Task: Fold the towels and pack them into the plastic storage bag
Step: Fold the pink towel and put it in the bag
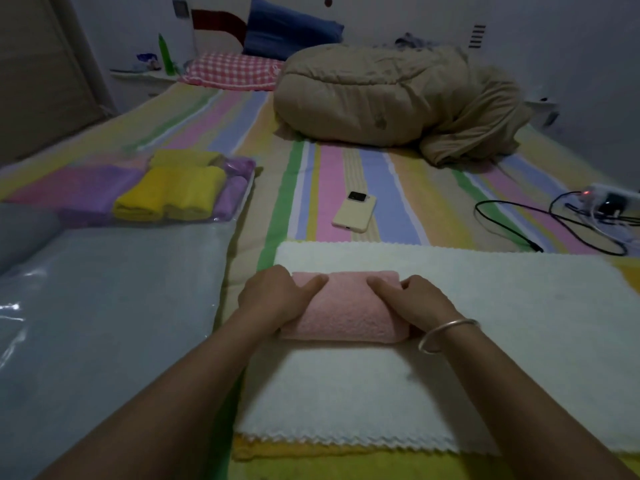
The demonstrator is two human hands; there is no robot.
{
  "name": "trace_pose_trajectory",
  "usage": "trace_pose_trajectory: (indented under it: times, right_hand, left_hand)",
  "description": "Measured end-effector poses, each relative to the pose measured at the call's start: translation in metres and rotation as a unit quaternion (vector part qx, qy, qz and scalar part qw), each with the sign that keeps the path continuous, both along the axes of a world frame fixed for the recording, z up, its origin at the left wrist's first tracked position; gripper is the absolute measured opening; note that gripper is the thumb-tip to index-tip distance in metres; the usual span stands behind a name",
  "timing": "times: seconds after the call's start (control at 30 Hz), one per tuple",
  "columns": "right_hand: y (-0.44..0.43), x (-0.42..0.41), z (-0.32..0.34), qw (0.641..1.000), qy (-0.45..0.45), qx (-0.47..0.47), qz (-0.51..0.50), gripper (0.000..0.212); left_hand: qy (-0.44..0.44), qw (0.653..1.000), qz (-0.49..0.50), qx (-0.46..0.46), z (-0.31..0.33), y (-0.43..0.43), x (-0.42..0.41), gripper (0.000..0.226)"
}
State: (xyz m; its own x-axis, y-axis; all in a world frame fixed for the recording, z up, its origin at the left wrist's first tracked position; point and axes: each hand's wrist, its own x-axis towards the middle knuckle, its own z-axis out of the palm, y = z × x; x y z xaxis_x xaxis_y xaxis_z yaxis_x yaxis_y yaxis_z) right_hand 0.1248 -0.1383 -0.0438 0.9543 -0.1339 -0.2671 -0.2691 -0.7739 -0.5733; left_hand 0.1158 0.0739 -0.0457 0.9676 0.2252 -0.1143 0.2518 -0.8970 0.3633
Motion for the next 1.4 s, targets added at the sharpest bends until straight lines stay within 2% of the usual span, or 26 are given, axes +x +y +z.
trace_pose_trajectory:
  times: [0.1,0.2,0.27,0.33,0.43,0.5,0.63,0.73,0.77,0.8,0.83,0.87,0.9,0.97,1.03,1.1,1.23,1.3,1.4]
  right_hand:
    - [0.001,-0.009,0.015,0.991,0.061,0.121,-0.004,0.078]
    - [0.001,-0.026,0.027,0.965,0.101,0.243,-0.016,0.078]
    - [0.007,-0.040,0.035,0.930,0.102,0.352,-0.032,0.077]
    - [0.019,-0.055,0.046,0.903,0.098,0.417,-0.014,0.070]
    - [0.050,-0.077,0.066,0.892,0.087,0.439,0.072,0.052]
    - [0.078,-0.088,0.077,0.889,0.061,0.439,0.110,0.046]
    - [0.148,-0.115,0.087,0.899,0.037,0.404,0.166,0.058]
    - [0.208,-0.135,0.086,0.885,0.047,0.432,0.165,0.054]
    - [0.227,-0.141,0.084,0.885,0.043,0.437,0.154,0.051]
    - [0.244,-0.146,0.079,0.891,0.016,0.428,0.154,0.046]
    - [0.259,-0.151,0.071,0.909,-0.046,0.376,0.174,0.039]
    - [0.269,-0.153,0.060,0.925,-0.133,0.282,0.218,0.030]
    - [0.277,-0.156,0.050,0.922,-0.207,0.175,0.276,0.025]
    - [0.291,-0.166,0.033,0.883,-0.247,0.000,0.400,0.035]
    - [0.302,-0.172,0.019,0.840,-0.249,-0.102,0.472,0.051]
    - [0.309,-0.172,0.010,0.796,-0.304,-0.158,0.498,0.055]
    - [0.312,-0.166,0.002,0.723,-0.392,-0.210,0.529,0.045]
    - [0.311,-0.165,0.001,0.712,-0.405,-0.222,0.529,0.040]
    - [0.313,-0.164,-0.006,0.710,-0.420,-0.235,0.514,0.020]
  left_hand:
    - [0.050,0.998,-0.035,-0.018,0.010,0.001,-0.002,0.091]
    - [0.097,0.982,-0.033,-0.158,0.025,0.009,-0.012,0.094]
    - [0.147,0.940,-0.053,-0.302,0.041,0.021,-0.023,0.086]
    - [0.178,0.897,-0.082,-0.396,0.059,0.041,-0.040,0.074]
    - [0.175,0.861,-0.103,-0.466,0.083,0.073,-0.078,0.054]
    - [0.144,0.842,-0.067,-0.515,0.090,0.096,-0.109,0.050]
    - [0.037,0.835,-0.002,-0.548,0.093,0.151,-0.179,0.035]
    - [-0.033,0.815,0.096,-0.571,0.091,0.194,-0.222,0.011]
    - [-0.047,0.796,0.145,-0.586,0.088,0.209,-0.233,0.017]
    - [-0.058,0.777,0.192,-0.597,0.088,0.224,-0.246,0.024]
    - [-0.073,0.756,0.226,-0.609,0.087,0.239,-0.257,0.026]
    - [-0.088,0.735,0.256,-0.622,0.084,0.253,-0.264,0.024]
    - [-0.103,0.717,0.274,-0.633,0.080,0.265,-0.270,0.021]
    - [-0.131,0.698,0.287,-0.643,0.075,0.286,-0.284,0.025]
    - [-0.144,0.692,0.299,-0.641,0.069,0.299,-0.295,0.030]
    - [-0.151,0.692,0.293,-0.642,0.065,0.304,-0.304,0.035]
    - [-0.148,0.677,0.280,-0.665,0.058,0.314,-0.314,0.019]
    - [-0.144,0.682,0.282,-0.660,0.056,0.318,-0.316,0.013]
    - [-0.140,0.684,0.282,-0.658,0.056,0.322,-0.318,0.014]
